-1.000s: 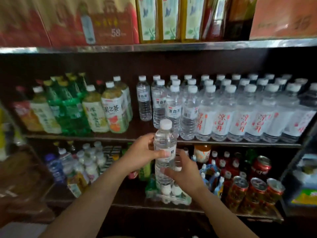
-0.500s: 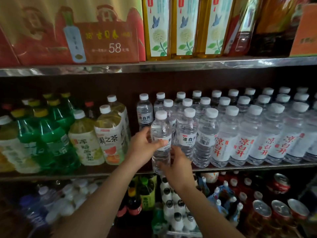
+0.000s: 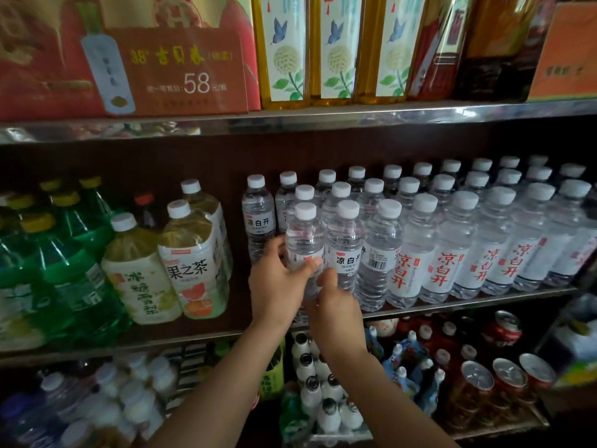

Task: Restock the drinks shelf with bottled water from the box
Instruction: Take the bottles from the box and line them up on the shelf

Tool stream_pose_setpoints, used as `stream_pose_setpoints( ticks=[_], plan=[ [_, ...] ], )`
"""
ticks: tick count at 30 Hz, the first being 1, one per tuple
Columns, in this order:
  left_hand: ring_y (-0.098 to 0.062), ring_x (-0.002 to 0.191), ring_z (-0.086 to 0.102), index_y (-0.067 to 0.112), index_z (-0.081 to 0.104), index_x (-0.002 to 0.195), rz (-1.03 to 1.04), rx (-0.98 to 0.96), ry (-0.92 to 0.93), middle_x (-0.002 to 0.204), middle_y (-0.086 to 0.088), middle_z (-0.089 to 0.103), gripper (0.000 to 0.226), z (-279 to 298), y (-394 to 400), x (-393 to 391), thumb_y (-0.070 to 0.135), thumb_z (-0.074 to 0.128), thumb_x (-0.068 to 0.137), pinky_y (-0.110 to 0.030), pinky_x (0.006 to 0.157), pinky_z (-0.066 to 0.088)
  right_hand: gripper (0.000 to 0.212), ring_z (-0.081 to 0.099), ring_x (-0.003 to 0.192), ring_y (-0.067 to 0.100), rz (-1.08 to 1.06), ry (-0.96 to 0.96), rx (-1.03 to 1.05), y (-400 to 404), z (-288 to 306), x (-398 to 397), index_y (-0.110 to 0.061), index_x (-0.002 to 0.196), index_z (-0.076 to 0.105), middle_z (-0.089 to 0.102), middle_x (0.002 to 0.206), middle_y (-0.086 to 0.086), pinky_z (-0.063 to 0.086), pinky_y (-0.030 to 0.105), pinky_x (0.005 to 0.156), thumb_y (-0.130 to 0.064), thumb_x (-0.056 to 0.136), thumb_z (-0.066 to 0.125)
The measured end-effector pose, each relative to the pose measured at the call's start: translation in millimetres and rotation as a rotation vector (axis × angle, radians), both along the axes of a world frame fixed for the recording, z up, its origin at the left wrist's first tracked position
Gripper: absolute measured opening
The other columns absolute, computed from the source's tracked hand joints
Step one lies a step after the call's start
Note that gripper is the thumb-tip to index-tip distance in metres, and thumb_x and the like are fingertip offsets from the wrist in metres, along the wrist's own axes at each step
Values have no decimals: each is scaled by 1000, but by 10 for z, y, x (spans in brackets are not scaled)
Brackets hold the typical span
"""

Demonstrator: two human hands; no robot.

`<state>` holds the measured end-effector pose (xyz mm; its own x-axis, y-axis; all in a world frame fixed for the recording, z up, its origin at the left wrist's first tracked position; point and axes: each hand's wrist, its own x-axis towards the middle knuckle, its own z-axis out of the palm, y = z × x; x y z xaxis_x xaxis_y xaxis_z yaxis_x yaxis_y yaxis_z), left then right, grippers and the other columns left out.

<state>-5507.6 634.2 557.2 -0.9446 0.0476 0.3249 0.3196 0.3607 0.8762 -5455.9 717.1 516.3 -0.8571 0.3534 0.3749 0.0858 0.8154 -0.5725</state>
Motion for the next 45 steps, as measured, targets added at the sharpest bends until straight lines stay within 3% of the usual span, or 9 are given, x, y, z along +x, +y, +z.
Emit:
stream_pose_setpoints(
  ticks=[7, 15, 20, 27, 31, 36, 41, 45],
  plan=[
    [-13, 96, 63, 33, 59, 113, 214, -145, 59, 109, 12, 60, 56, 24, 134, 79, 59, 71, 65, -31, 75, 52, 33, 63, 78, 36, -8, -6, 79, 92, -55, -9, -10, 122, 40, 67, 84, 14, 32, 33, 57, -4, 91, 49],
    [-18, 96, 63, 30, 62, 112, 286, -131, 68, 111, 8, 56, 58, -54, 208, 71, 60, 73, 63, -33, 76, 52, 25, 64, 76, 36, 22, 26, 123, 242, 16, -7, -7, 118, 47, 68, 83, 15, 31, 32, 56, -6, 93, 46],
    [-17, 100, 61, 29, 59, 114, 265, -156, 66, 115, 8, 57, 63, -51, 180, 101, 65, 71, 62, -33, 77, 52, 14, 61, 71, 30, 38, 48, -46, 308, -69, 118, -11, 103, 52, 67, 76, 10, 44, 35, 59, -16, 90, 55],
    [-9, 111, 57, 35, 49, 126, 81, -119, -17, 122, 12, 59, 86, -47, 141, 123, 74, 71, 53, -37, 91, 52, 18, 60, 73, 10, 50, -15, -332, 509, -60, 317, -21, 96, 56, 67, 85, -3, 44, 18, 62, -27, 84, 68],
    [-15, 124, 52, 34, 40, 136, 96, -86, -52, 135, 6, 53, 108, -83, 78, 154, 79, 73, 44, -42, 101, 47, 24, 64, 79, 9, 61, 3, -500, 611, 21, 441, -28, 93, 57, 66, 88, -11, 55, 30, 70, -33, 79, 75],
    [-17, 140, 30, 21, 28, 149, 153, -85, -3, 153, 1, 31, 88, 88, -16, 592, 48, 71, 77, -31, 112, 25, 35, 67, 89, 13, 142, -25, -719, 781, 171, 675, -21, 105, 62, 69, 93, -5, 56, 35, 80, -33, 76, 78],
    [-16, 140, 30, 22, 31, 148, 162, -135, 38, 152, 4, 32, 75, -86, -55, 1097, 42, 66, 85, -32, 113, 28, 50, 65, 95, 15, 165, -134, -729, 987, 51, 1056, -15, 118, 60, 67, 107, 1, 51, 25, 76, -35, 76, 79],
    [-10, 138, 33, 28, 35, 145, 80, -148, 19, 150, 9, 36, 71, -594, 9, 1574, 40, 68, 84, -33, 111, 34, 60, 59, 101, 17, 109, -194, -772, 1097, -362, 1408, -17, 125, 55, 59, 116, -1, 49, 30, 84, -38, 75, 79]
  ],
)
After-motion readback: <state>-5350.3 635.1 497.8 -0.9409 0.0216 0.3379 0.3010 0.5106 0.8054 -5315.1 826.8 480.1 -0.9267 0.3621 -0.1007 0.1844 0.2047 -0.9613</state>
